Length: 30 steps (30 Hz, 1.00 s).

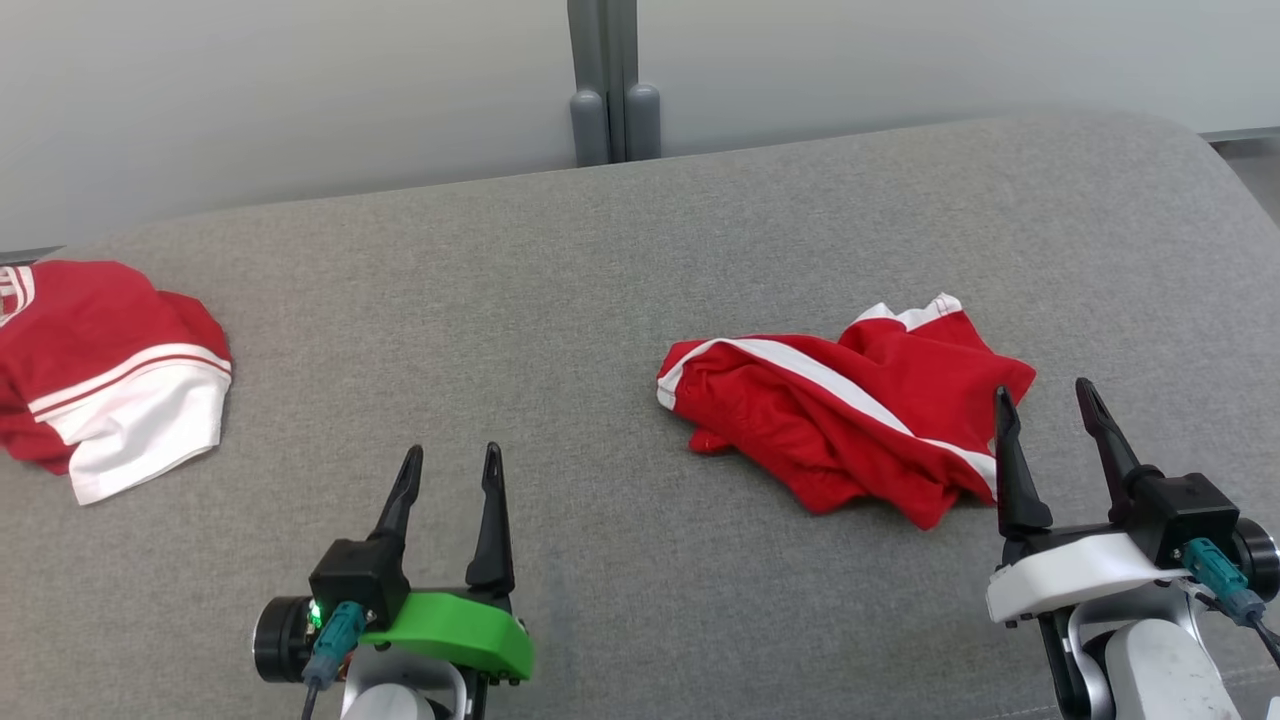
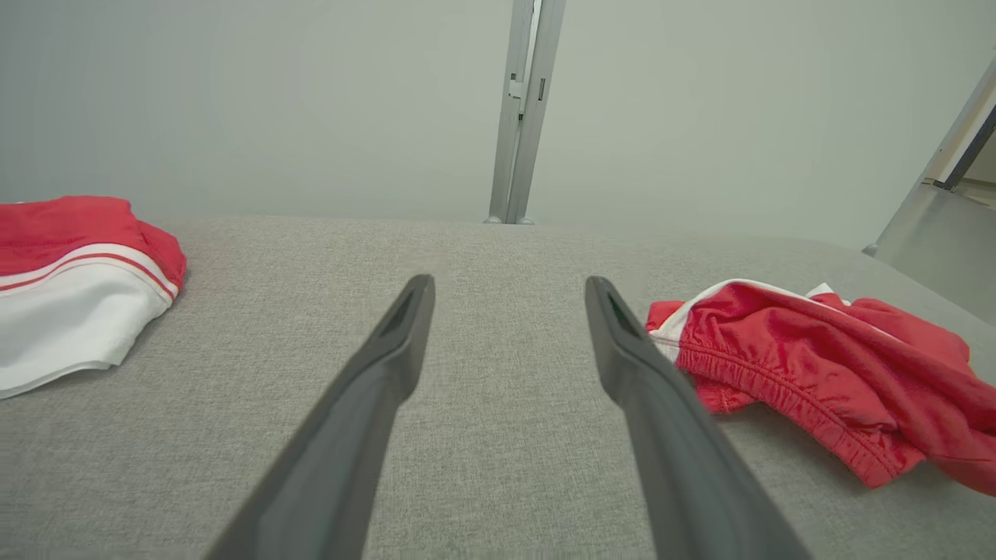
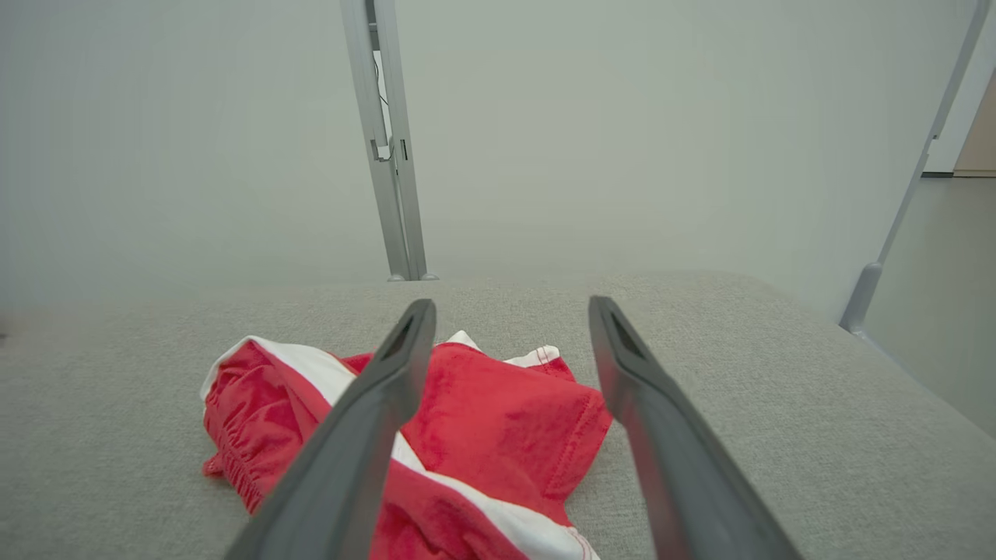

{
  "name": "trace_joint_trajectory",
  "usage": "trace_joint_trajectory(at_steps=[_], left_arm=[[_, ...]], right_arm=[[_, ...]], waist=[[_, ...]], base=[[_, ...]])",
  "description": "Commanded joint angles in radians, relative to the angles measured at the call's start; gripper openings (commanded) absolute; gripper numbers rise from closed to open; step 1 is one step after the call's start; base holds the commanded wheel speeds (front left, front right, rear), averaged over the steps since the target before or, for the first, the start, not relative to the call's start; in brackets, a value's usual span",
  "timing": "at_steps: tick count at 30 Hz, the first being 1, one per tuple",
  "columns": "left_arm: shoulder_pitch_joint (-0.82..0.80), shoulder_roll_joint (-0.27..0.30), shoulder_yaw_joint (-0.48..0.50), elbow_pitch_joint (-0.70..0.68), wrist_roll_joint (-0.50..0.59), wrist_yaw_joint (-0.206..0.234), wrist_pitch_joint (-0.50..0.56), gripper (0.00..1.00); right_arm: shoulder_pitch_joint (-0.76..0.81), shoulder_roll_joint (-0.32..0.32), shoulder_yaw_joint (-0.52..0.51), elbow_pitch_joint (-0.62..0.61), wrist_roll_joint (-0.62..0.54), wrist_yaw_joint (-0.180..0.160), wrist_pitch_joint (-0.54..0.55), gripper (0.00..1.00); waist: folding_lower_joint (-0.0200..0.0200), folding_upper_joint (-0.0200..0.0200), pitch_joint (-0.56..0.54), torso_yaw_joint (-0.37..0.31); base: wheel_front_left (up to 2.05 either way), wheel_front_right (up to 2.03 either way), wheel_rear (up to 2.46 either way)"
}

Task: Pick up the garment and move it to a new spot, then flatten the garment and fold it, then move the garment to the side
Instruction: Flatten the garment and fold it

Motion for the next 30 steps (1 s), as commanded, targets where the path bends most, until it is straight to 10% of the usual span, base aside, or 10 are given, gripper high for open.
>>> trace_joint_trajectory(at_steps=[1,17,30], left_arm=[[0.012,0.003,0.000,0.000,-0.009,0.007,0.000,1.00],[0.004,0.003,0.010,-0.014,0.002,0.011,0.000,1.00],[-0.033,0.003,0.006,-0.023,0.015,0.006,0.000,1.00]], right_arm=[[0.002,-0.003,0.001,-0.002,0.012,-0.002,-0.003,1.00],[-0.014,-0.004,-0.022,0.038,0.051,-0.002,-0.003,1.00],[-0.127,-0.002,-0.151,0.352,-0.047,-0.002,0.077,1.00]], waist=[[0.0000,-0.0001,-0.006,0.012],[0.0000,-0.0001,0.012,0.030],[0.0000,-0.0001,0.088,0.045]], base=[[0.00,0.00,0.00],[0.00,0.00,0.00],[0.00,0.00,0.00]])
